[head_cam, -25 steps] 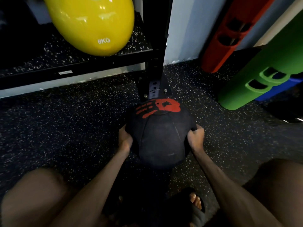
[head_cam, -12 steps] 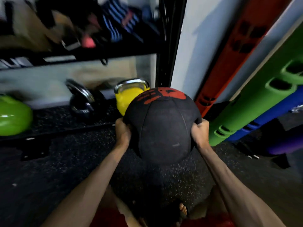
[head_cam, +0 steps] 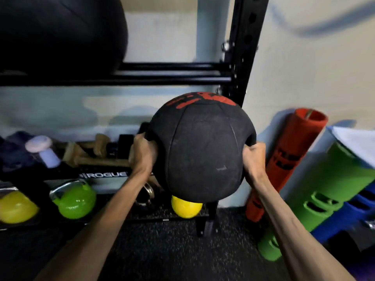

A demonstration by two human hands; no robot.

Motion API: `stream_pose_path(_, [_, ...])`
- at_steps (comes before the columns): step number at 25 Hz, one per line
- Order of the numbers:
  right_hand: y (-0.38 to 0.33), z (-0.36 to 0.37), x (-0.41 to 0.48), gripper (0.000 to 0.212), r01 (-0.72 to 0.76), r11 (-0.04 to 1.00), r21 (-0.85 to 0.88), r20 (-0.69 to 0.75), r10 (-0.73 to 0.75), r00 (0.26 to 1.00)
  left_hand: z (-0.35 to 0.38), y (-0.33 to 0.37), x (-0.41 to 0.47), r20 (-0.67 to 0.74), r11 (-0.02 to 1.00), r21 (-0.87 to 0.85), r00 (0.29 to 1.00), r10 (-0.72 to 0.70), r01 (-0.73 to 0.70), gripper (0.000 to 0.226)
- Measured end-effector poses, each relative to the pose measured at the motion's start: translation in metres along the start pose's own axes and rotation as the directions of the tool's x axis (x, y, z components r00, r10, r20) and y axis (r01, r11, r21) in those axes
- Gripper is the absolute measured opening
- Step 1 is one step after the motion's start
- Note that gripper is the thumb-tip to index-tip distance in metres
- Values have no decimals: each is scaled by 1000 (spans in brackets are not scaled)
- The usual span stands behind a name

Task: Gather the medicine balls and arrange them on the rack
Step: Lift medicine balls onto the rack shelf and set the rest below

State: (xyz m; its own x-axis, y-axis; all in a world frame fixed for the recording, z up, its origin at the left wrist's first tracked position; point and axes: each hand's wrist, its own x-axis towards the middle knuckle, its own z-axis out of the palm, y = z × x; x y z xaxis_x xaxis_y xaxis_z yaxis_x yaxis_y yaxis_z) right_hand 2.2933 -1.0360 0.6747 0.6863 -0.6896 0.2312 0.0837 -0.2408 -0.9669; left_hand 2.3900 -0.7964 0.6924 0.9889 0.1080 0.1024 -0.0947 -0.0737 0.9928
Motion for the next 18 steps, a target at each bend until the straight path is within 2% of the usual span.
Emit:
stream_pose_path(1, [-22, 3, 5, 55, 34, 999, 14, 10, -34, 999, -6, 12, 1, 9, 997, 13, 997, 77, -77, 21])
stream_pose_path(3, [-67, 10, 13, 57, 102, 993, 54, 25, -104, 994, -18, 56, 5, -36, 981, -145, 991, 127, -131, 25])
stream_pose_path(7, [-135, 21, 25, 62, 215, 968, 131, 40, -222, 974, -41, 119, 16, -55, 950, -159, 963, 263, -268, 19])
stream_pose_path(11, [-179, 33, 37, 59, 292, 942, 166, -3, -296, 955, -55, 160, 28, -71, 904, -255, 939, 337, -344, 36])
stream_pose_path(13, [-200, 41, 51, 54, 328, 927, 180, -24, -329, 944, -55, 178, 41, -85, 879, -234, 909, 407, -416, 41])
stream_pose_path(18, [-227, 54, 93, 48, 406, 888, 218, -20, -411, 911, -49, 214, 71, -135, 830, -188, 851, 508, -526, 30])
